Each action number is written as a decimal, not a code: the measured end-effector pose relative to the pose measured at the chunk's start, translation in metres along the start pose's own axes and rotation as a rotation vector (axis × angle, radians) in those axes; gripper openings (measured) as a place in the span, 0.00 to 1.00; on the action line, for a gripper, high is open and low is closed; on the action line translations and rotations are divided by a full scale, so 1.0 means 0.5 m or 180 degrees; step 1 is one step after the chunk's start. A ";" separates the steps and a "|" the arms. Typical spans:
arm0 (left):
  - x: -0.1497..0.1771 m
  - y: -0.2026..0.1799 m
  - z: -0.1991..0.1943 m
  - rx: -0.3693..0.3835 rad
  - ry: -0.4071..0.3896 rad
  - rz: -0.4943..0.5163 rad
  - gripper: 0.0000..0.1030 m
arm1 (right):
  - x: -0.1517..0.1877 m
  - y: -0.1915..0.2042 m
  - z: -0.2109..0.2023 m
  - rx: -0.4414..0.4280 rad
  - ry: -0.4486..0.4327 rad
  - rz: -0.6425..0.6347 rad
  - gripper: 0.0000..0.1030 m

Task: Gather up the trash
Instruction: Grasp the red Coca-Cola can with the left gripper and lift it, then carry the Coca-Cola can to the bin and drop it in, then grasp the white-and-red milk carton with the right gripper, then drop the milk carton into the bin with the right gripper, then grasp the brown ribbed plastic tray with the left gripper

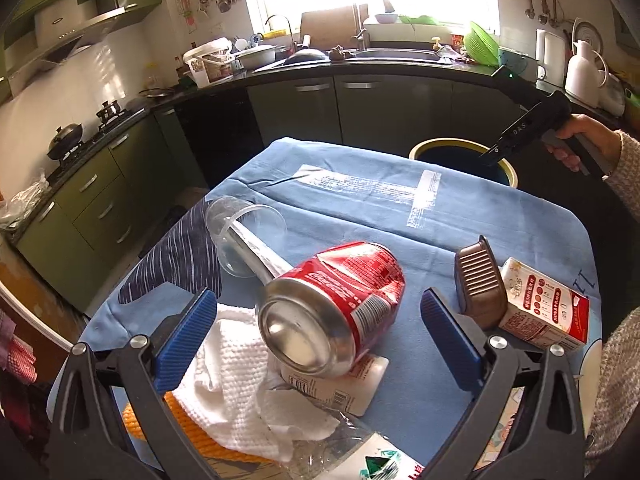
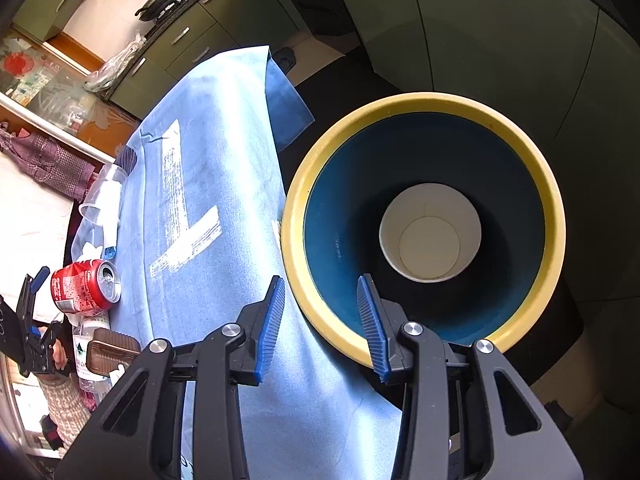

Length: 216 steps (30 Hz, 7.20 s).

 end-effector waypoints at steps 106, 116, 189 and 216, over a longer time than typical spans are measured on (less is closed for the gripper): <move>-0.409 -0.224 0.043 0.0433 0.0131 -0.0114 0.89 | 0.152 -0.068 -0.210 -0.0276 -0.0662 -0.0593 0.47; -0.059 -0.092 -0.180 -0.0946 -0.0075 -0.1362 0.91 | 0.372 0.230 -0.101 -0.0472 -0.0263 -0.1306 0.46; -0.112 -0.247 -0.050 -0.0448 0.0285 -0.0672 0.93 | 0.160 -0.037 -0.146 0.0144 -0.1663 -0.0388 0.66; -0.087 -0.263 0.190 0.1019 0.0937 -0.0898 0.49 | 0.268 -0.036 -0.132 -0.0202 -0.1366 -0.0429 0.67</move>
Point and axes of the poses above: each gripper's, at about its wrist camera, not at the fingertips, and z roughly the way its jaws point, y to its left, x to its underside, the point moved 6 cm from there along z, roughly the way its jaws point, and after that the axes turned 15 degrees about z, right-handed, at the moved point
